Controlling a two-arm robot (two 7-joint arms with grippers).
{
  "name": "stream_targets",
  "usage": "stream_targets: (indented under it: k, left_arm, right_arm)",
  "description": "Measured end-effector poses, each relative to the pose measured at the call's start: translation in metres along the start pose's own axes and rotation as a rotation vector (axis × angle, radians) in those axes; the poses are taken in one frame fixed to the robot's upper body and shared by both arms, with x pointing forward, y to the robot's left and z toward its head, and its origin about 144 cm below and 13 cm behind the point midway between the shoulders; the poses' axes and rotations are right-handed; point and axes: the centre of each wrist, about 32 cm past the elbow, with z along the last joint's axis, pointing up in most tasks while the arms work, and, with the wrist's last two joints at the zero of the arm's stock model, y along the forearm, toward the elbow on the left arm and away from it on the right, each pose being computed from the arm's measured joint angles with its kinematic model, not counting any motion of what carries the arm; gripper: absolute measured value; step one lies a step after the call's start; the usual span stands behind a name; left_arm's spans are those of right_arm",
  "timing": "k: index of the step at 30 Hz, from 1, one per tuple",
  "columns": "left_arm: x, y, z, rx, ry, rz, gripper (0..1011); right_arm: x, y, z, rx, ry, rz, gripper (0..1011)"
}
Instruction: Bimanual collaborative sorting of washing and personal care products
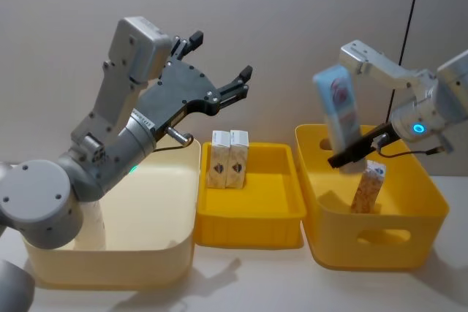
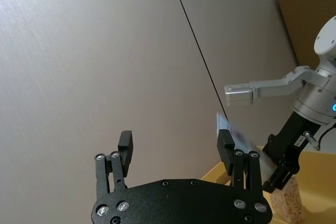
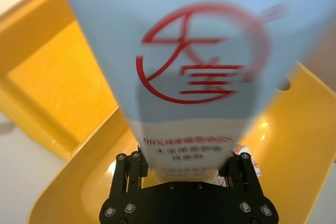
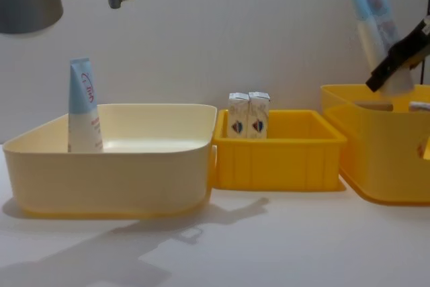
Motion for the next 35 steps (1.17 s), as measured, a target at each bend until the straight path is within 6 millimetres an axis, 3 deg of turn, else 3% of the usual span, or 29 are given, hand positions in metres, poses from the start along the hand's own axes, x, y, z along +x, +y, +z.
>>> stream_targets:
  k: [12, 35]
  left_arm:
    - [0.000, 0.000, 0.000, 0.000, 0.000, 0.000, 999]
    - [0.000, 0.000, 0.000, 0.000, 0.000, 0.000, 1000]
  right_arm:
    - [0.016, 0.001, 0.009, -0.113, -0.026, 0.065, 1001]
    - [0.024, -0.006, 0.012, -0.172, -0.033, 0.094, 1001]
